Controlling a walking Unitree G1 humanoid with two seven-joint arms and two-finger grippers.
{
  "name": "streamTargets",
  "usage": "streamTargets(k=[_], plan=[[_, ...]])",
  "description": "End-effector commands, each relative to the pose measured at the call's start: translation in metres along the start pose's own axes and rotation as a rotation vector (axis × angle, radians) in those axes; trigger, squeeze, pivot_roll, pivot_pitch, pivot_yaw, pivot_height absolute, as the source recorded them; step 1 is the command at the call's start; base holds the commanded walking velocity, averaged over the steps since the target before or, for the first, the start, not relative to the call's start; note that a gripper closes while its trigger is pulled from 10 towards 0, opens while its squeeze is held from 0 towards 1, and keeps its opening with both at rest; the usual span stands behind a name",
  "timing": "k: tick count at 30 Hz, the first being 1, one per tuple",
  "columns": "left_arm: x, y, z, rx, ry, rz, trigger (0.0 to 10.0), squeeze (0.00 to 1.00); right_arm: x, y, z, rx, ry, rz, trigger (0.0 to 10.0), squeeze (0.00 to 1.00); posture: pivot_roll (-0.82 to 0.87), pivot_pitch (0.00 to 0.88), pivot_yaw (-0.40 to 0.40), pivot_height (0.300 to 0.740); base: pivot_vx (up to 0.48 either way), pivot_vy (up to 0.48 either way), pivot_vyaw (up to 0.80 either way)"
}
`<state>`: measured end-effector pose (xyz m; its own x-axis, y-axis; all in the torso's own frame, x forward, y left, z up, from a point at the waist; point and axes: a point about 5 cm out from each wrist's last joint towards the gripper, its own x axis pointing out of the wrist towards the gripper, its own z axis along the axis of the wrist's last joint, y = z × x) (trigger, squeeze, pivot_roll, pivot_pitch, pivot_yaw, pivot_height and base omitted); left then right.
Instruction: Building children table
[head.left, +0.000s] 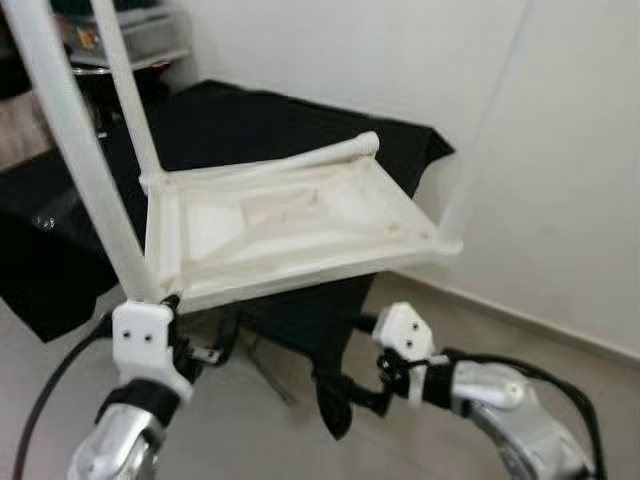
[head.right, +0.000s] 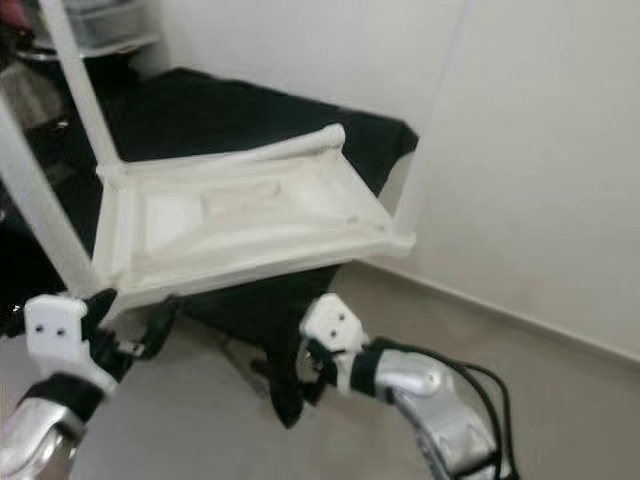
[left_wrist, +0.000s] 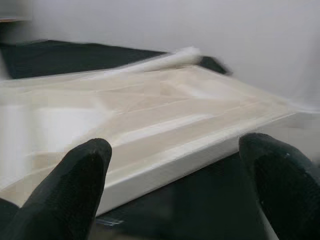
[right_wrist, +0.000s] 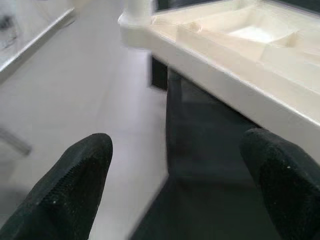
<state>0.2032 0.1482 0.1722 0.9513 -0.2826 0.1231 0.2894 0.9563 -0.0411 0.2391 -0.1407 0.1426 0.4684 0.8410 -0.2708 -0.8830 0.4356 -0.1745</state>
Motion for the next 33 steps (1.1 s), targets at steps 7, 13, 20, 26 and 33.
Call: streamTargets(k=[7, 13, 20, 26, 33], plan=[[-0.007, -0.006, -0.001, 0.055, 0.028, -0.092, 10.0, 0.0, -0.011, 0.0, 0.017, -0.052, 0.023, 0.372, 10.0, 0.0, 0.0, 0.099, -0.08, 0.74, 0.0, 0.0, 0.8], [-0.011, -0.009, 0.002, 0.071, 0.021, -0.098, 10.0, 0.0, -0.003, -0.009, 0.025, -0.136, 0.079, 0.511, 10.0, 0.0, 0.03, 0.111, -0.097, 0.74, 0.0, 0.0, 0.8], [-0.015, -0.016, 0.004, 0.084, 0.029, -0.152, 10.0, 0.0, -0.002, -0.012, 0.014, -0.154, 0.216, 0.631, 10.0, 0.0, 0.04, 0.129, -0.1, 0.74, 0.0, 0.0, 0.57], [-0.02, -0.023, 0.003, 0.081, 0.052, -0.238, 10.0, 0.0, 0.021, -0.03, 0.02, -0.234, 0.283, 0.61, 10.0, 0.0, 0.04, 0.137, -0.1, 0.74, 0.0, 0.0, 0.0], [-0.027, -0.025, 0.002, 0.067, 0.08, -0.238, 10.0, 0.0, 0.047, -0.031, 0.02, -0.194, 0.311, 0.658, 10.0, 0.0, 0.05, 0.151, -0.108, 0.74, 0.0, 0.0, 0.0]])
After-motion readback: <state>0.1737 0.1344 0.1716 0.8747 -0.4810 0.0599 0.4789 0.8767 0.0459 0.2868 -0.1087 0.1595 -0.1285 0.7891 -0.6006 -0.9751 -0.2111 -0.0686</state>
